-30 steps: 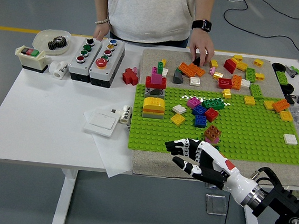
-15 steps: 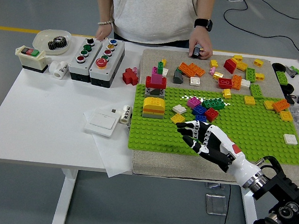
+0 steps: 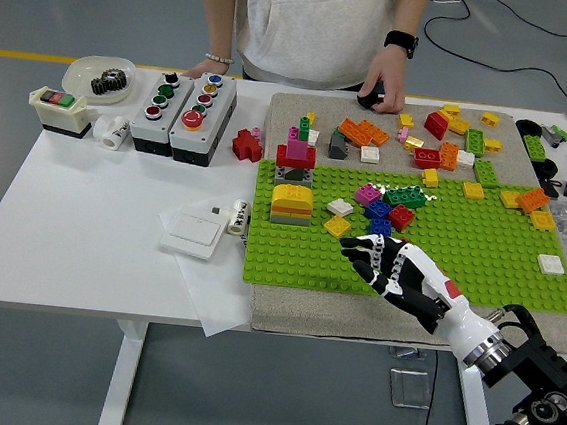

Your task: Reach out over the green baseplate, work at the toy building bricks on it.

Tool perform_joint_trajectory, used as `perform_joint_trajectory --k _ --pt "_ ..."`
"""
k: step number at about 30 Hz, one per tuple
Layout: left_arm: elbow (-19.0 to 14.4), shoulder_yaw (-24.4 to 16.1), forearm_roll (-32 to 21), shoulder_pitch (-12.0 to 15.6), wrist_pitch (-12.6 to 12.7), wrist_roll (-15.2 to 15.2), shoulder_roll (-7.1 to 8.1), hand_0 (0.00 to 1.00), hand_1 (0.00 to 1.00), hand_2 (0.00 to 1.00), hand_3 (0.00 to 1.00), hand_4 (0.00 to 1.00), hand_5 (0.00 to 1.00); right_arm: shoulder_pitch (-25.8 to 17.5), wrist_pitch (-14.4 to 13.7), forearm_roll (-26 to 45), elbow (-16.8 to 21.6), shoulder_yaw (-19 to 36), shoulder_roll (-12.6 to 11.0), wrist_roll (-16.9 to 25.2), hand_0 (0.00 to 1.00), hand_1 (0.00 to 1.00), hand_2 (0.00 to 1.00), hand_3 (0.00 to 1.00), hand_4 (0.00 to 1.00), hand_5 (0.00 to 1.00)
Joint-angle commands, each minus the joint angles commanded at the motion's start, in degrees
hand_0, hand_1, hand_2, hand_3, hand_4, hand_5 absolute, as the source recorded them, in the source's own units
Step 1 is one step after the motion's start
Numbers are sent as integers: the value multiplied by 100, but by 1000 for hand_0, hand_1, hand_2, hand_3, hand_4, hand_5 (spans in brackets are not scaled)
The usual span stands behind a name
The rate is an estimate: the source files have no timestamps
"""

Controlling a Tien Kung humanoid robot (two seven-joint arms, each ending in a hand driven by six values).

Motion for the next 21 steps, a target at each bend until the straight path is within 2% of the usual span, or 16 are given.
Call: perform_joint_trajectory --k 9,21 --pt "-2 -12 23 28 0 7 -4 483 571 637 577 601 674 -402 29 -277 299 302 -64 48 816 762 780 653 836 618" --pt "-7 -11 22 55 2 3 -12 483 581 638 577 601 675 -466 14 -312 79 447 -31 126 810 757 775 646 838 620"
